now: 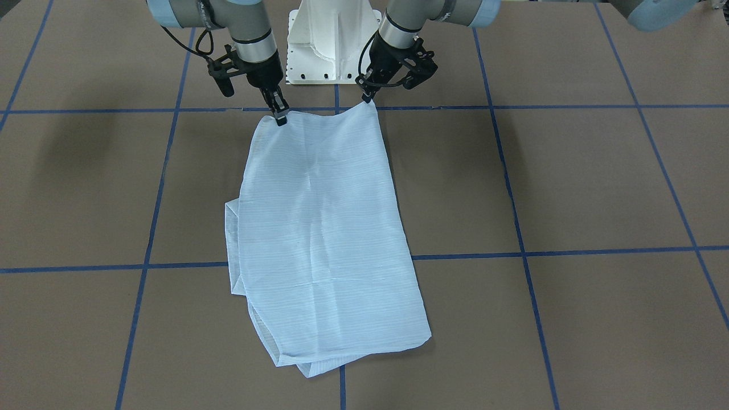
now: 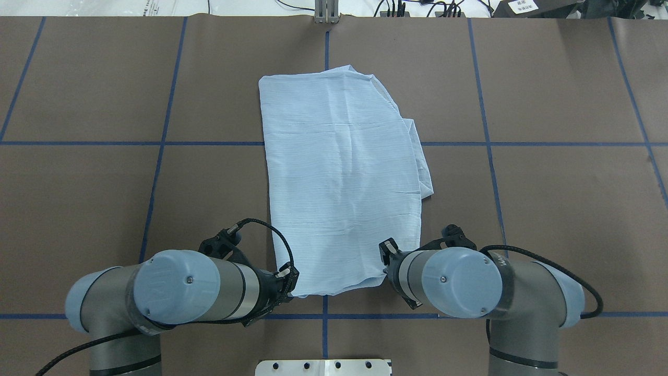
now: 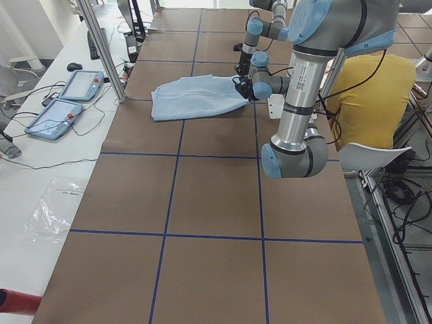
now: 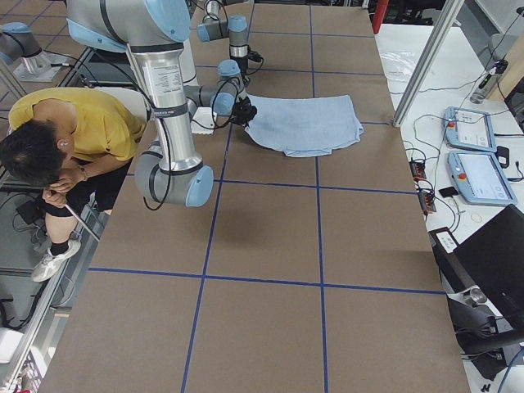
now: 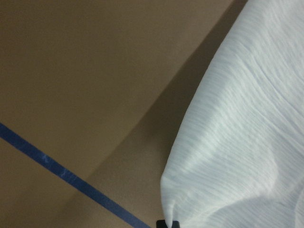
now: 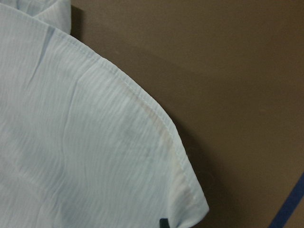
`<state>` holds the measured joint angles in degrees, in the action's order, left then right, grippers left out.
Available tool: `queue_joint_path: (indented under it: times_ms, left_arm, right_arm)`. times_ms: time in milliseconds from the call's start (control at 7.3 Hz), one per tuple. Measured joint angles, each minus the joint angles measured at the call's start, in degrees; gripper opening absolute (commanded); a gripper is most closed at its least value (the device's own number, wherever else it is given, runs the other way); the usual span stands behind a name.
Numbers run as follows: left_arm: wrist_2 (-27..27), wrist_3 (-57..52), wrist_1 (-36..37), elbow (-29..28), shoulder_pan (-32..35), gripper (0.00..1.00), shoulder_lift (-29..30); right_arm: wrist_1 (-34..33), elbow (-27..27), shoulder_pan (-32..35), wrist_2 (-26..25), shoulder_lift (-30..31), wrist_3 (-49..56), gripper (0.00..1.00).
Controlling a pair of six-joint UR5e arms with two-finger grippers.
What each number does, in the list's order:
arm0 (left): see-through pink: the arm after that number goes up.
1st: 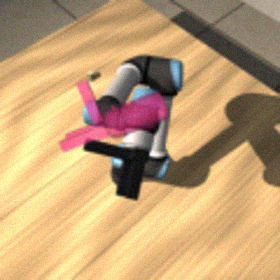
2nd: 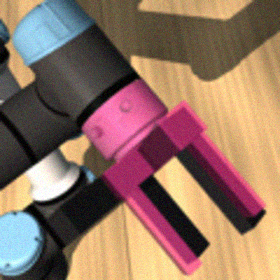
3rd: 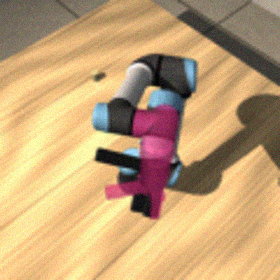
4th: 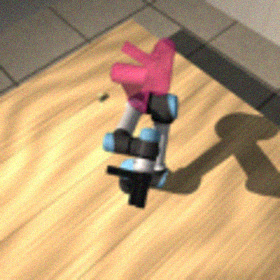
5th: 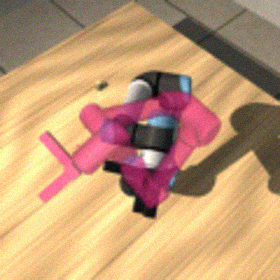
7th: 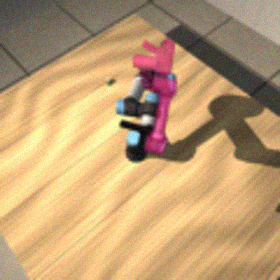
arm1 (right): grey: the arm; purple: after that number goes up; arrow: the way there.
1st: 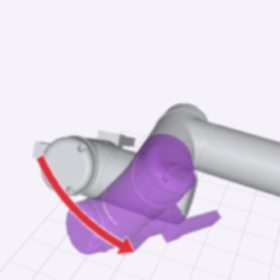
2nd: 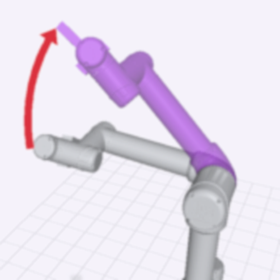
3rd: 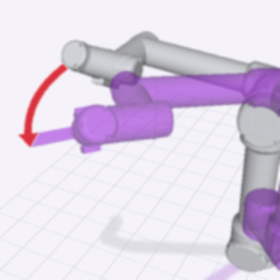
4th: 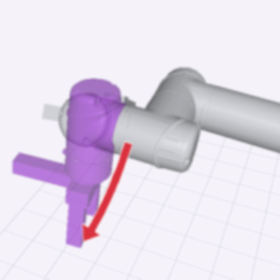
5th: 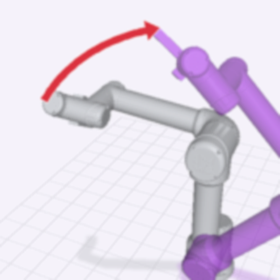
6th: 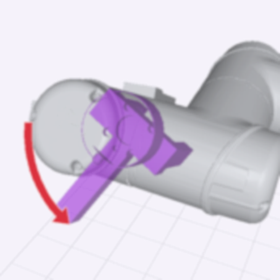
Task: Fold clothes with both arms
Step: 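Lift the near edge with both grippers and fold it away from the robot, then lay the folded edge down on the far half and open both grippers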
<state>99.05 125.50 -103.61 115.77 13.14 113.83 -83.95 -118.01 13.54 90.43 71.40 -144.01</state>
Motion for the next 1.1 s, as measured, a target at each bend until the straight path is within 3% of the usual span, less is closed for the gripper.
queue_joint_path:
  times_ms: [274,548,822,1096]
  left_arm:
    - [1.14,1.83,4.05,7.69,-0.24,0.00,-0.82]
    - [2.40,-0.68,7.69,10.80,4.74,0.00,0.02]
    - [4.59,-8.99,7.12,5.14,14.53,0.00,3.49]
    - [6.65,-15.01,1.55,-7.86,23.16,0.00,8.51]
  right_arm:
    - [-1.61,-9.72,0.04,0.36,3.36,-0.84,0.00]
    - [-4.84,-12.81,5.92,3.77,1.50,-0.40,0.00]
    - [-6.24,-4.06,15.36,8.91,-6.35,4.12,0.00]
    - [-5.91,9.91,22.23,11.66,-15.36,11.15,0.00]
